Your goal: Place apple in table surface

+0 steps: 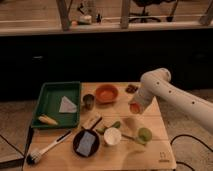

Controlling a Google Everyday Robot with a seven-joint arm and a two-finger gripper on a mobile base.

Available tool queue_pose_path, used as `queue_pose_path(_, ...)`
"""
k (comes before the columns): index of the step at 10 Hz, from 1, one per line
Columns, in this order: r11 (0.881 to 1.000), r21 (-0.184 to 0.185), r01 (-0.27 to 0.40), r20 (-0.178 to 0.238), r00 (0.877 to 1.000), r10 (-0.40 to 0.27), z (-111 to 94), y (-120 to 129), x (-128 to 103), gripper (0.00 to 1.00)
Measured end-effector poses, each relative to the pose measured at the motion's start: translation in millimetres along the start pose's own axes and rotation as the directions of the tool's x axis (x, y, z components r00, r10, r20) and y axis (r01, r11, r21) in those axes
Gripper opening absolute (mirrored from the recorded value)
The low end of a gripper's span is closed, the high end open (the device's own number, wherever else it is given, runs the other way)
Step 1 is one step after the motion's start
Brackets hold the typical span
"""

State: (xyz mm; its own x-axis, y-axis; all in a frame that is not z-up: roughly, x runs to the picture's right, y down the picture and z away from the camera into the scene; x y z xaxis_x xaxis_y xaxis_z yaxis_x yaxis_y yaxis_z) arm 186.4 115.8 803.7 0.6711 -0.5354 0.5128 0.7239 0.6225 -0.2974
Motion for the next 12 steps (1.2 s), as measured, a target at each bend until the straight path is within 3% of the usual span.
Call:
queue_pose_path(6,0.999,-0.041,0.032,0.091,0.995,-0.028,24,19,-14,0.0)
queue_pose_path(8,0.998,-0.05,0.038,0.119,0.992,-0.032,41,19,-17,0.0)
queue_pose_path(12,0.999,-0.038,0.03,0.136,0.99,-0.025,57,19,-12,0.0)
